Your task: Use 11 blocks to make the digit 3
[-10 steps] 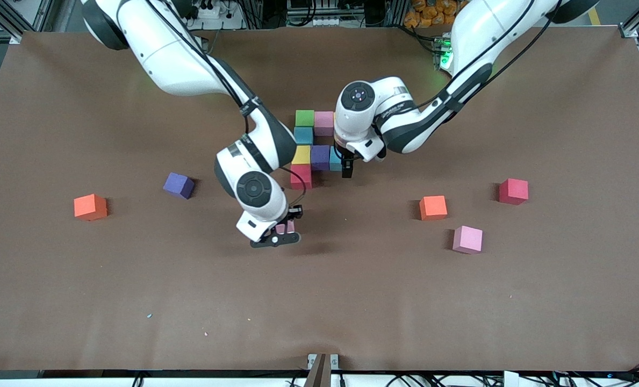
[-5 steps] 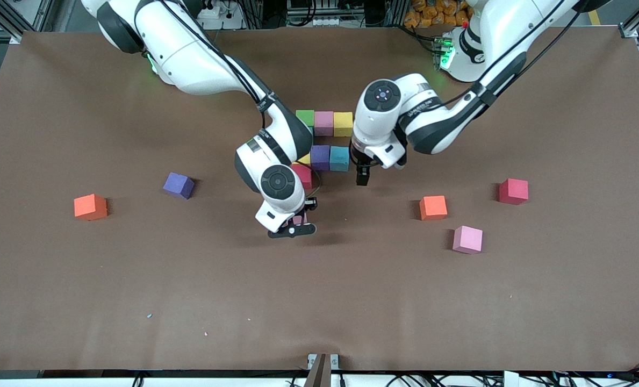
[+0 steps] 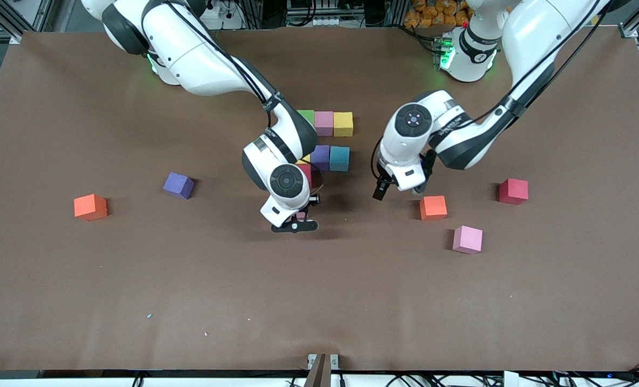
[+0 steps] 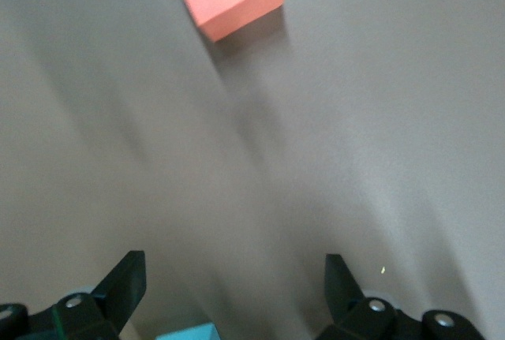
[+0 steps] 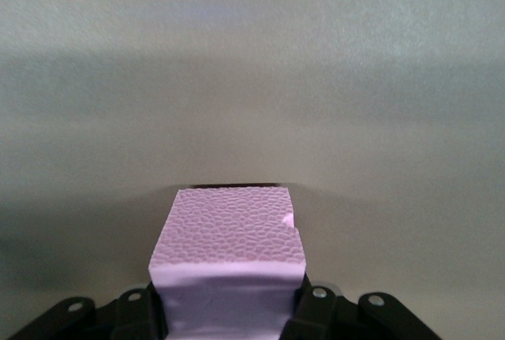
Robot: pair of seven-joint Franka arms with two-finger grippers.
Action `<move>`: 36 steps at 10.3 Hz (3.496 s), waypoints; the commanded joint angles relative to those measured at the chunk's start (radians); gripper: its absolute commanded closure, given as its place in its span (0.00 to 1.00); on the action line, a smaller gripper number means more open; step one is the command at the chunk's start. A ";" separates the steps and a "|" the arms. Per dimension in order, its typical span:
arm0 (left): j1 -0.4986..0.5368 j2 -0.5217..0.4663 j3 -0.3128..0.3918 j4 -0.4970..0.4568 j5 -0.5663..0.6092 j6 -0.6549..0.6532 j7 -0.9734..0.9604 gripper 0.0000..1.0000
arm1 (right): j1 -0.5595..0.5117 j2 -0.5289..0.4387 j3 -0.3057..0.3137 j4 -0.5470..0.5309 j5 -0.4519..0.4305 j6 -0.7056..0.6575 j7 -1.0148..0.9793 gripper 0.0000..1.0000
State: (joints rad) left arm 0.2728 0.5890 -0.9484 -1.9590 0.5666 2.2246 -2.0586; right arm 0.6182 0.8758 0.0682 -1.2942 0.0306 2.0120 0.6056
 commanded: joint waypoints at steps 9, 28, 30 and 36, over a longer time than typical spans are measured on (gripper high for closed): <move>0.132 0.015 0.109 0.061 0.030 -0.074 0.944 0.00 | 0.017 -0.009 0.001 0.001 0.084 -0.052 0.031 1.00; 0.121 0.110 0.134 0.095 0.061 -0.060 1.180 0.00 | -0.041 -0.153 -0.011 0.000 0.055 -0.130 -0.087 0.00; 0.114 0.133 0.137 0.104 0.065 -0.051 1.177 0.00 | -0.124 -0.210 -0.013 0.000 0.043 -0.157 -0.214 0.00; 0.112 0.130 0.148 0.094 0.110 -0.052 1.152 0.87 | -0.431 -0.478 -0.015 -0.189 0.041 -0.220 -0.484 0.00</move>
State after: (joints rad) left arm 0.3886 0.7152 -0.8054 -1.8667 0.6590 2.1702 -0.8868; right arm 0.2400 0.5222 0.0362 -1.3562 0.0807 1.7921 0.1503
